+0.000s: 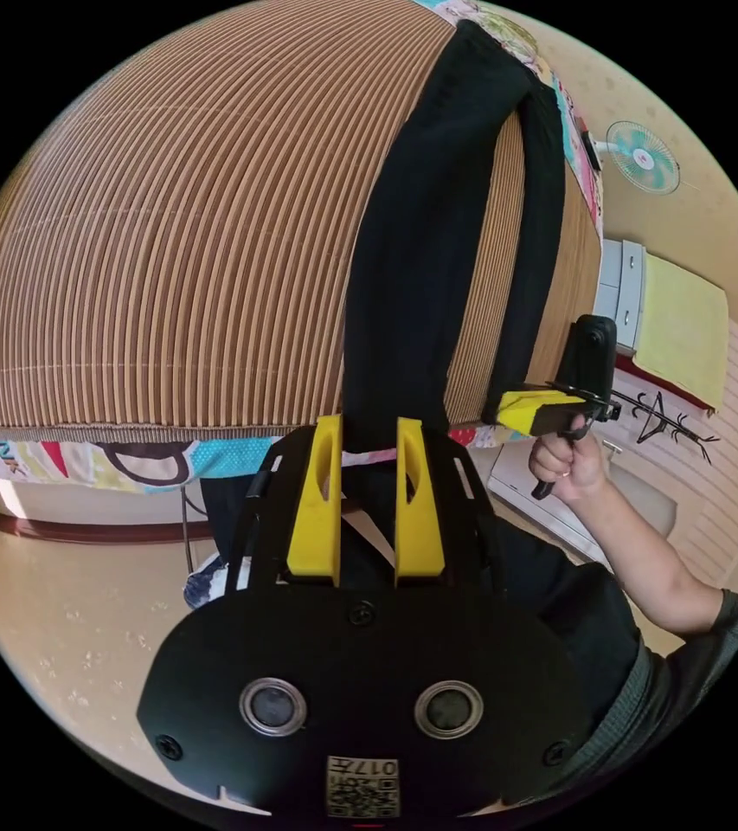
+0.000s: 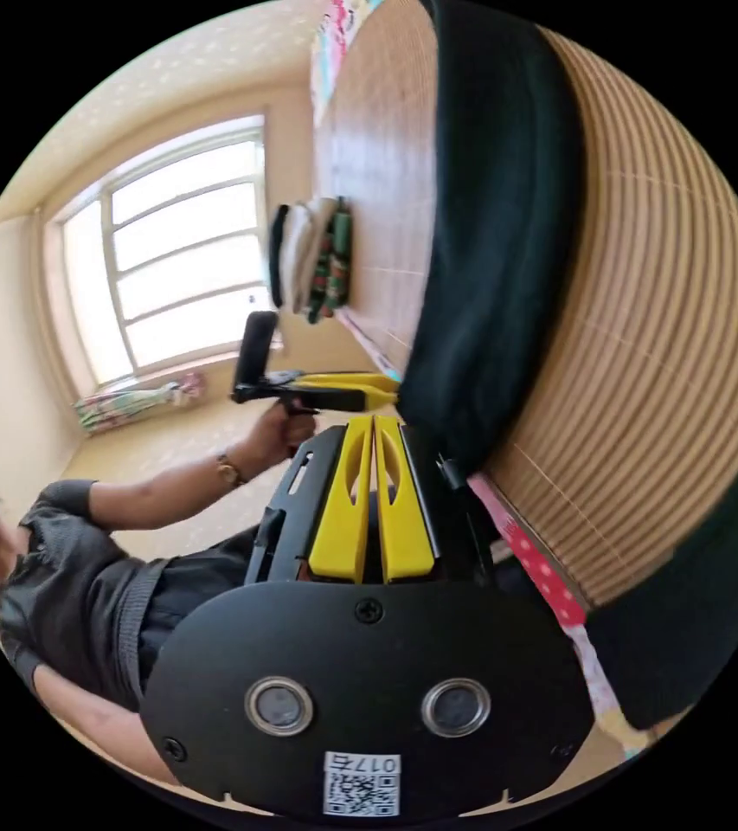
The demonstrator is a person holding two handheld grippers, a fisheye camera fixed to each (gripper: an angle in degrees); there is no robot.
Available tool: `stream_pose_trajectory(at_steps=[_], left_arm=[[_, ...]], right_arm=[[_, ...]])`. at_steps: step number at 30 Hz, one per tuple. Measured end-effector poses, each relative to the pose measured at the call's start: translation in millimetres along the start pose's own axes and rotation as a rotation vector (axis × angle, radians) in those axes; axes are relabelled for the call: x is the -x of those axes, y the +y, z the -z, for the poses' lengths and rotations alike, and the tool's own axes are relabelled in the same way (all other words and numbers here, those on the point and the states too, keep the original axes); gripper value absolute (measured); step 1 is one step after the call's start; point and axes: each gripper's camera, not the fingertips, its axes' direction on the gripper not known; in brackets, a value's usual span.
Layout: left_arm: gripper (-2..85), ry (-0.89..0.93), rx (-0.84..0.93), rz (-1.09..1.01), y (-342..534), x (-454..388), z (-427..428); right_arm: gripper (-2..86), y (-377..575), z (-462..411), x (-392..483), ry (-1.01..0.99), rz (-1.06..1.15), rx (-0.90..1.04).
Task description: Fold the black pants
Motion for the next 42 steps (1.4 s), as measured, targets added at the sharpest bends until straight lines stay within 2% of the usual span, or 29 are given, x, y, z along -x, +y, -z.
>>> stream_pose_trajectory(at_steps=[1,2,4,6,10,12,13,15,18,21,25,26,28,30,34,37,39,42], left_arm=[[9.9,-0.004,-0.016,0.006,10,0,1],[10.0,0.003,-0.028,0.015,17,2,-1],[10.0,-0.005,-0.035,0.044,23,8,-6],[9.9,0.005,-0.041,0.083,25,16,-12],[10.0,0.021,-0.002,0.124,23,23,-26],[10.0,0.013,0.025,0.098,23,19,-29],[10.1,0.009,0.043,0.071,24,15,-30],[10.8,0.001,0.064,0.032,28,9,-33],[10.8,-0.015,0.078,-0.012,36,1,-41],[10.6,-0.02,0.089,0.036,42,3,-56],[8.5,0.001,0.147,-0.007,58,-5,-77],[8.2,-0.016,0.131,-0.016,66,-7,-77],[7.6,-0.035,0.102,-0.007,79,-6,-75],[6.8,-0.033,0.078,0.027,91,-2,-74],[6.5,0.012,0.045,0.068,109,5,-73],[6.5,0.011,0.024,0.064,115,4,-71],[6.4,0.011,0.02,0.052,115,0,-72],[6.4,0.022,0.023,0.018,112,-12,-77]], right_arm=[[2.2,11,2,-11,0.089,-0.062,-0.005],[2.4,15,5,-15,0.088,-0.081,-0.024],[5.9,22,18,-25,0.013,-0.131,-0.148],[9.3,18,19,-28,-0.019,-0.162,-0.193],[8.1,6,15,-31,0.04,-0.234,-0.138],[7.2,11,18,-32,-0.031,-0.202,-0.115],[7.2,16,18,-31,-0.157,-0.12,-0.09],[8.7,26,18,-35,-0.232,-0.131,-0.099],[11.2,41,14,-37,-0.161,-0.176,-0.182],[6.9,38,-5,-34,-0.139,-0.162,-0.115],[4.2,53,-2,-12,-0.334,0.061,-0.151],[4.2,57,-3,-11,-0.281,0.056,-0.141],[4.2,76,-12,-24,-0.001,-0.126,-0.076],[4.7,88,-2,-26,0.0,-0.113,-0.08],[7.9,140,41,5,0.106,0.025,-0.214],[9.9,194,67,-2,0.294,-0.153,-0.395],[10.4,218,69,-13,0.313,-0.234,-0.449],[10.7,230,45,-35,0.213,-0.308,-0.366]])
